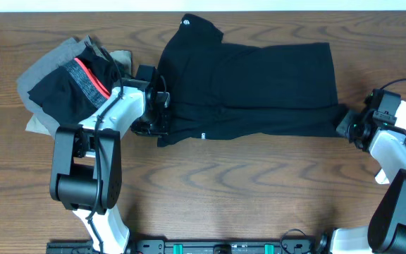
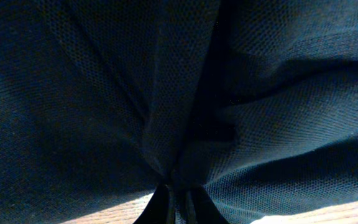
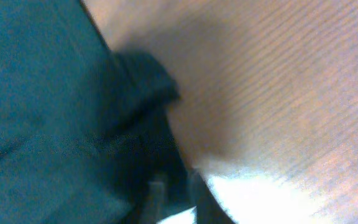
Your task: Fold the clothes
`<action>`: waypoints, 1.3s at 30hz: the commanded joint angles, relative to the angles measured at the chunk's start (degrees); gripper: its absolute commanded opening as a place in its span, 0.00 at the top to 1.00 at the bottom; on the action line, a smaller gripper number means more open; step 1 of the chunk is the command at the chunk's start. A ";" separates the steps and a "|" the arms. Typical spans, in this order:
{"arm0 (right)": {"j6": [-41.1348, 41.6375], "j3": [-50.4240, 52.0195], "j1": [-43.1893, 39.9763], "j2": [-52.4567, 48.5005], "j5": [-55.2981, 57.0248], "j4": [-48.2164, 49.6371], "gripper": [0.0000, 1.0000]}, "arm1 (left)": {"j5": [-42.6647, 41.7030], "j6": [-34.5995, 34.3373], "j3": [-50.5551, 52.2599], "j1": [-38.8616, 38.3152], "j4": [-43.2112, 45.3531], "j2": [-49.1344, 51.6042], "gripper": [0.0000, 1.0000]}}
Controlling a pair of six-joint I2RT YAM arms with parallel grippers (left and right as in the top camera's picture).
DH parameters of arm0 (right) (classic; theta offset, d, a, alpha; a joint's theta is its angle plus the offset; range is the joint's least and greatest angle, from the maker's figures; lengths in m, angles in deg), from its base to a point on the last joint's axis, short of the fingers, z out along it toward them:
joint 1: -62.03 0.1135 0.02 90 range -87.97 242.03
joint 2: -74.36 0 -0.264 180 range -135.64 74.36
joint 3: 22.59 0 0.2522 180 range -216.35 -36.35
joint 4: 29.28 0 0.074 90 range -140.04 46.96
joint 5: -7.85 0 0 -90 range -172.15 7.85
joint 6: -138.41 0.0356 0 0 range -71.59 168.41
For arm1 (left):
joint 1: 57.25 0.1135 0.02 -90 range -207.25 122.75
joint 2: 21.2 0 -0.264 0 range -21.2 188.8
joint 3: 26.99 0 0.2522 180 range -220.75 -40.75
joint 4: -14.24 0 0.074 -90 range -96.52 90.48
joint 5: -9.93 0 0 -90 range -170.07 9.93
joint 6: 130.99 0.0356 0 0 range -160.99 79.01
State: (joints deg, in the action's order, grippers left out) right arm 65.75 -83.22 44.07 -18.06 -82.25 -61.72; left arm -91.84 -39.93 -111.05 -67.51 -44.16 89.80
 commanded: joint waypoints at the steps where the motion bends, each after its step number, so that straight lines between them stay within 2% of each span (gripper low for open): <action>1: -2.97 -0.11 -0.42 -0.11 0.74 -2.80 0.51 | -1.09 -0.28 0.66 -0.09 -0.13 1.46 0.94; 4: -3.72 0.26 -0.42 -0.20 0.79 -3.96 0.35 | -1.09 -0.26 0.66 -0.09 -0.04 1.46 0.94; 7: -3.67 1.64 -0.42 -0.96 0.76 -1.27 0.34 | -1.07 -0.26 0.66 -0.09 -0.04 1.46 0.94; 9: -3.06 2.93 -0.42 -1.97 0.46 1.95 0.38 | -1.09 -0.26 0.66 -0.09 -0.04 1.46 0.94; 11: -2.19 3.98 -0.42 -3.34 -0.87 4.94 0.51 | -1.09 -0.26 0.66 -0.09 -0.04 1.46 0.94; 15: -2.14 4.55 -0.42 -5.81 -4.52 7.89 0.64 | -1.09 -0.28 0.66 -0.09 -0.07 1.46 0.94; 16: -2.14 4.55 -0.42 -5.86 -4.48 7.80 0.71 | -1.09 -0.26 0.66 -0.09 -0.07 1.46 0.94; 18: -2.16 4.48 -0.50 -5.35 -4.44 7.78 0.92 | -1.07 -0.26 0.66 -0.09 -0.07 1.46 0.94; 19: -2.16 4.44 -0.52 -4.72 -4.42 7.78 0.98 | -1.07 -0.26 0.66 -0.09 -0.07 1.46 0.94; 26: -2.86 3.43 -1.33 4.48 2.38 5.53 0.99 | -1.07 -0.28 0.61 -0.04 -0.87 1.40 0.94; 31: -4.57 3.34 -1.64 10.95 8.74 3.15 0.99 | 0.87 -0.28 -0.11 -0.04 -4.59 1.29 0.94; 39: -4.52 3.34 -1.64 11.89 14.49 0.02 0.99 | 2.08 -0.28 -0.17 -0.04 -7.80 -1.40 0.94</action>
State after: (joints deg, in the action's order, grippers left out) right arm 61.99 -79.66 43.13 -6.48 -72.85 -61.72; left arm -91.84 -39.93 -111.18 -67.60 -51.13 89.80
